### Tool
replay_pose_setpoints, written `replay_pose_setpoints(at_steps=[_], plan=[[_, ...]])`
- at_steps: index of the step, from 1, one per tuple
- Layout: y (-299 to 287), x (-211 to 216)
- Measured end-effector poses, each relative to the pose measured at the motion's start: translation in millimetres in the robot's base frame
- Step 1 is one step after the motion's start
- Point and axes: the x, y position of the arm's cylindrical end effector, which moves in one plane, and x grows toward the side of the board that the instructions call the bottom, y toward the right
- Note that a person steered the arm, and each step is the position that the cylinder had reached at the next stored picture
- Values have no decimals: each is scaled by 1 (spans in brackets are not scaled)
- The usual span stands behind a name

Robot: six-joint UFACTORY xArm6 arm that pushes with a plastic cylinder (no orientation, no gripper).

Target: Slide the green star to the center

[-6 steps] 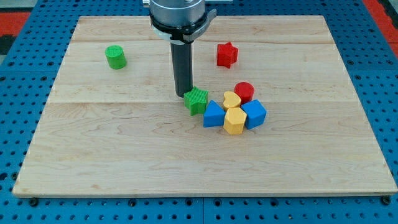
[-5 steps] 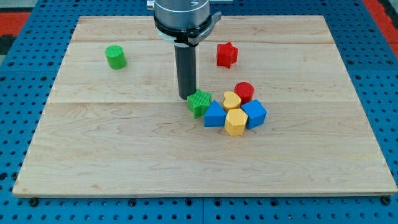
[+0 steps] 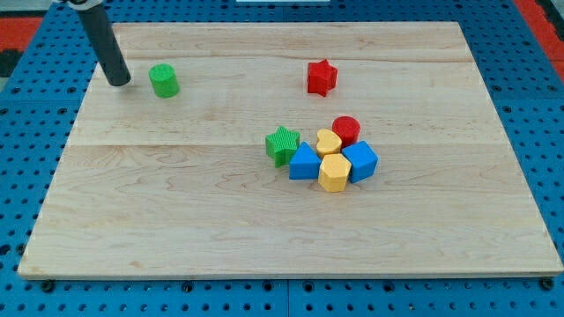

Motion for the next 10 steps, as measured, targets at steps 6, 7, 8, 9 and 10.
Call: replay_pose_setpoints(at_steps=[6, 7, 8, 9, 10], plan=[[100, -2], [151, 19], [198, 60], [206, 55], [208, 26]])
